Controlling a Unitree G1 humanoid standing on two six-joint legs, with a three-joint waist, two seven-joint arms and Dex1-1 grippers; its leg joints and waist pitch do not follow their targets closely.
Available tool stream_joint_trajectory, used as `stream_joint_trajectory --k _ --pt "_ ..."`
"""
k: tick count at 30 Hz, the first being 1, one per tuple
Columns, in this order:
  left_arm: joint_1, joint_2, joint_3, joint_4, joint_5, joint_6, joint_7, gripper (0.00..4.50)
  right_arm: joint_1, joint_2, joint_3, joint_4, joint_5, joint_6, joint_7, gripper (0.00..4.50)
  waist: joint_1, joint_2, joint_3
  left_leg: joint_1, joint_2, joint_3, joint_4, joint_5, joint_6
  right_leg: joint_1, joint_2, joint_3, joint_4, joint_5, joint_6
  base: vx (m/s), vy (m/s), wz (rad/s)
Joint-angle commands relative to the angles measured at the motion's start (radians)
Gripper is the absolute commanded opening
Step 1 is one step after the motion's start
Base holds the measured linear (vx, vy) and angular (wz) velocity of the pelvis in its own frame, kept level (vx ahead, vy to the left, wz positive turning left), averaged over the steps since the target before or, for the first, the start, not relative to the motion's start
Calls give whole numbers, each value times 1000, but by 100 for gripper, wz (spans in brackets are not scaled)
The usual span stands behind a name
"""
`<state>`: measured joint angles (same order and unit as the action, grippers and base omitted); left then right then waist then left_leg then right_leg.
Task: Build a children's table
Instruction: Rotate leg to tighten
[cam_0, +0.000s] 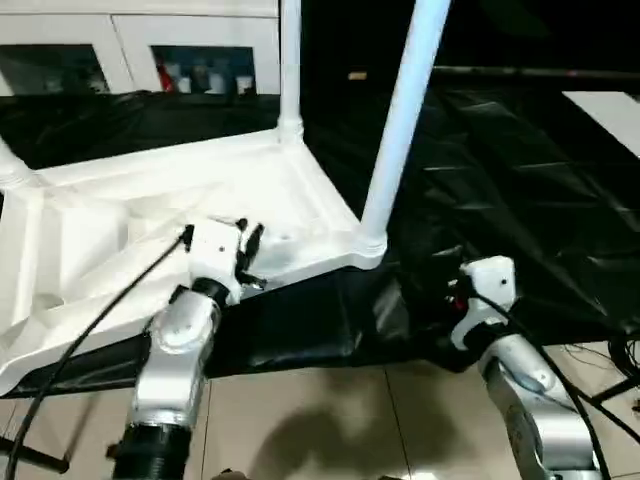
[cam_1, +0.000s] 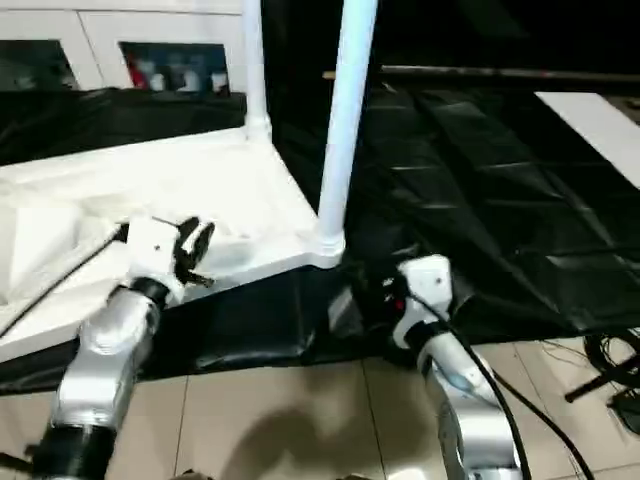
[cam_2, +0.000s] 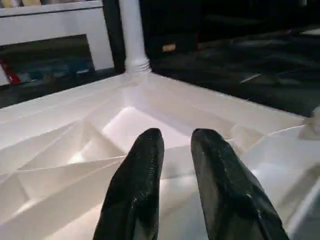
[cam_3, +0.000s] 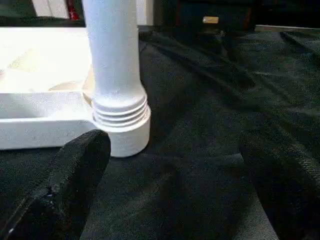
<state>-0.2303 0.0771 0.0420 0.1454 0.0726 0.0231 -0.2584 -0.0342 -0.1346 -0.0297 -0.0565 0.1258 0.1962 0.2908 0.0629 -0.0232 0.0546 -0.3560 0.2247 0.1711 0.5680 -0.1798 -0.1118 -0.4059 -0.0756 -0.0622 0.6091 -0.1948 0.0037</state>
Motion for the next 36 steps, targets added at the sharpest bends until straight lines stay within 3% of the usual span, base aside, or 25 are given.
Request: stream_joint_trajectory --k 1,3,6,8,9,11,13,14,17,19,22,23,24,26,27,28,29,30,31,32,33,34,35,36 --pt "4 -4 -18 -25 18 12 36 121 -13 -1 -18 -12 8 23 -20 448 -4 1 -51 12 1 4 -68 -374 21 41 -35 37 -100 -409 -69 0 0 0" --pt "6 -12 -27 -29 21 13 42 121 -23 2 -16 -8 3 22 -27 448 -12 4 -45 40 -7 3 -70 -506 32 41 -24 20 -122 -576 -42 0 0 0" --pt "12 -15 -35 -39 27 21 40 121 -27 -6 -3 -11 -11 21 -25 448 -18 7 -41 60 -14 6 -72 -539 60 53 -18 7 -140 -622 -56 0 0 0" --pt "15 -18 -34 -44 25 28 44 121 -29 -6 1 -10 -8 21 -20 448 -21 8 -44 56 -12 4 -79 -501 70 73 -23 11 -139 -589 -75 25 9 -3" --pt "16 -19 -34 -48 24 33 46 121 -30 -6 1 -8 -6 18 -17 448 -22 7 -51 53 -11 5 -81 -462 79 87 -25 15 -133 -539 -96 63 20 -5" --pt "17 -16 -39 -49 23 35 50 121 -33 -7 2 -4 -6 18 -17 448 -25 8 -65 46 -12 9 -81 -367 107 106 -20 23 -109 -346 -174 68 21 -3" --pt "19 -15 -44 -50 22 37 57 121 -35 -10 4 -3 -5 21 -17 448 -27 9 -70 45 -16 13 -77 -322 125 114 -17 24 -99 -252 -211 81 18 1" --pt "20 -15 -46 -50 22 37 59 121 -36 -11 5 -3 -4 21 -16 448 -27 11 -72 40 -21 16 -70 -262 153 126 -16 26 -88 -160 -255 81 12 2" --pt "18 -15 -47 -50 21 37 60 121 -39 -13 5 -1 -6 22 -17 448 -27 10 -76 40 -27 18 -61 -202 178 142 -14 27 -77 -83 -289 95 9 3" --pt "19 -17 -46 -52 22 40 62 121 -41 -15 5 0 -9 22 -18 448 -24 12 -84 34 -40 17 -48 -104 212 162 -7 31 -64 30 -296 100 10 2" --pt "23 -18 -49 -58 22 44 62 121 -39 -18 7 -3 -18 23 -23 448 -28 15 -83 48 -37 11 -44 -50 251 156 0 25 -51 91 -304 101 11 6" --pt "23 -18 -49 -58 22 44 62 121 -40 -18 7 -3 -18 23 -23 448 -27 14 -88 43 -44 10 -37 -18 264 170 0 26 -49 106 -297 94 12 4" --pt "21 -17 -50 -55 21 44 63 121 -41 -19 8 0 -18 26 -21 448 -26 10 -90 47 -48 8 -32 13 278 172 5 27 -45 134 -291 85 11 7" --pt "19 -17 -51 -52 17 44 68 121 -43 -22 11 3 -23 22 -22 448 -29 14 -89 68 -43 0 -32 52 307 159 10 21 -37 157 -286 80 10 9" --pt "19 -16 -53 -52 16 44 69 121 -44 -22 11 4 -22 23 -22 448 -33 15 -89 86 -36 -9 -29 81 334 148 9 15 -31 151 -288 78 0 12" --pt "19 -15 -56 -52 15 44 69 121 -46 -22 13 5 -20 25 -21 448 -36 10 -88 88 -40 -9 -25 86 349 150 9 18 -31 157 -289 78 0 12" --pt "19 -15 -56 -52 15 44 69 121 -47 -22 13 5 -20 25 -21 448 -30 1 -85 65 -62 -1 -14 80 358 173 5 34 -34 172 -290 70 1 10" --pt "19 -15 -58 -52 15 45 69 121 -48 -24 15 6 -21 24 -19 448 -24 1 -81 41 -66 -2 -9 69 345 187 5 42 -39 150 -288 0 0 0" --pt "19 -15 -58 -51 16 45 70 121 -49 -24 16 6 -22 24 -19 448 -22 11 -80 65 -57 -4 -12 65 323 174 7 40 -39 124 -294 0 0 0" --pt "18 -16 -59 -52 16 46 70 121 -48 -24 16 7 -23 24 -18 448 -27 10 -81 79 -49 -11 -14 75 323 165 12 36 -32 126 -295 57 -3 15" --pt "18 -16 -59 -52 16 47 70 121 -48 -24 16 7 -24 24 -18 448 -34 9 -87 88 -49 -26 -9 136 346 168 21 31 -18 161 -272 51 -18 8" --pt "19 -16 -60 -53 17 47 70 121 -48 -24 17 7 -24 25 -17 448 -31 3 -85 78 -68 -20 2 138 359 180 19 43 -24 185 -248 51 -18 8" --pt "19 -16 -60 -53 17 47 70 121 -48 -24 17 7 -24 25 -17 448 -31 3 -85 78 -68 -20 2 138 359 180 19 43 -24 185 -248 0 0 0" --pt "18 -15 -60 -52 16 46 71 121 -48 -26 17 8 -25 23 -18 448 -14 -4 -83 30 -92 -11 11 58 321 225 17 75 -44 187 -244 0 0 0"
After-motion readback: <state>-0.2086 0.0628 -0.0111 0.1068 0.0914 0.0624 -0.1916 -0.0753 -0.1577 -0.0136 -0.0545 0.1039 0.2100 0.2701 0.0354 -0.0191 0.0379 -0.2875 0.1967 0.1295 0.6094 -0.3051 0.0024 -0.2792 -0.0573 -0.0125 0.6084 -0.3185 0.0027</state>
